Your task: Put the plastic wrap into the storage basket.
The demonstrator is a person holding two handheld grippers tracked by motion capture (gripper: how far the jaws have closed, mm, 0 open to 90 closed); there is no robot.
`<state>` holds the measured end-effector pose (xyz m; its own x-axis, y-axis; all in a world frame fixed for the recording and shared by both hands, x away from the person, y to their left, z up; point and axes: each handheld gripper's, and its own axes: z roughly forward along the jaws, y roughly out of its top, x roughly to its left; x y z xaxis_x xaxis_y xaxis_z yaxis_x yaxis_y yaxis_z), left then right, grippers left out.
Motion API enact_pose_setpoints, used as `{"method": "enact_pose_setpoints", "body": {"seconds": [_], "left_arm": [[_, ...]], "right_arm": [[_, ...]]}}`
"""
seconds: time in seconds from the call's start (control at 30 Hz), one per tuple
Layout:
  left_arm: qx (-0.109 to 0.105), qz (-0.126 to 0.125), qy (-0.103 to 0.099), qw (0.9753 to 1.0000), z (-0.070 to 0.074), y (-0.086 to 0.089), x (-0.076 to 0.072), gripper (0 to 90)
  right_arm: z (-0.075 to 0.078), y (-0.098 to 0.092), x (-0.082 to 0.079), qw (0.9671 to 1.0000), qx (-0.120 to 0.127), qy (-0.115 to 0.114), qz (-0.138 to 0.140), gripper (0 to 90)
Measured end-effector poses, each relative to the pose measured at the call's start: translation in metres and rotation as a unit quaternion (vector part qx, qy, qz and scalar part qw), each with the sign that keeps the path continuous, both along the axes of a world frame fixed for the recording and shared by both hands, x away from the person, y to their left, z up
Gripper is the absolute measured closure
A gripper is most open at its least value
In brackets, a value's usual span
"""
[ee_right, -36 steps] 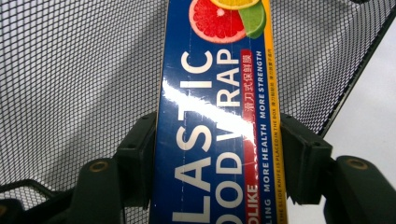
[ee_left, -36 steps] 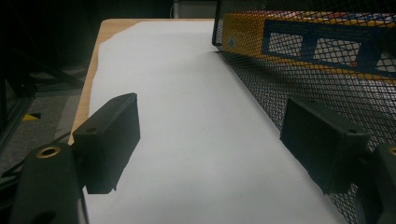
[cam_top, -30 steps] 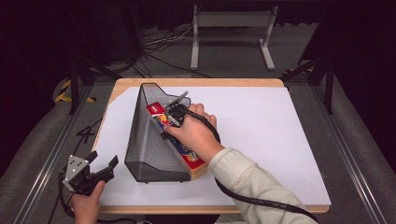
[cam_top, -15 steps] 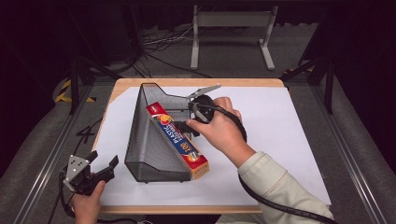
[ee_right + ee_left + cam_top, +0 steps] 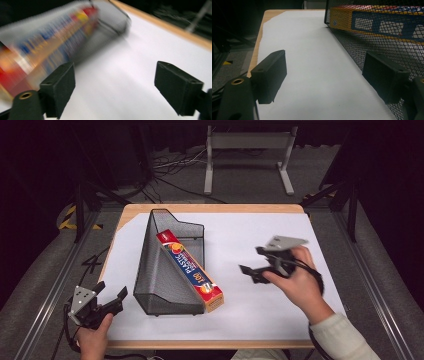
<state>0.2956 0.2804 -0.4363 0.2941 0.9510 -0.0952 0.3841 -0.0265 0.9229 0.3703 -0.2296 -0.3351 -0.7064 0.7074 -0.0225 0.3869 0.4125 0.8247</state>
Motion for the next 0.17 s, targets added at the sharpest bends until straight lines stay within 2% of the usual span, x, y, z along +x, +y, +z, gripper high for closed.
{"method": "enact_pose_setpoints", "body": {"seconds": [0.07,0.1,0.17], "left_arm": [[0.002,0.0,0.001,1.0,0.0,-0.002,0.001,20.3],[0.002,0.0,0.002,1.0,0.0,-0.003,0.001,20.2],[0.006,-0.002,0.004,1.0,-0.001,-0.004,0.002,20.2]], "right_arm": [[-0.029,-0.037,-0.005,0.9994,0.006,0.02,-0.029,21.6],[-0.045,-0.058,-0.008,0.9979,0.011,0.032,-0.055,22.7],[-0.063,-0.082,-0.013,0.9961,0.009,0.036,-0.08,23.5]]}}
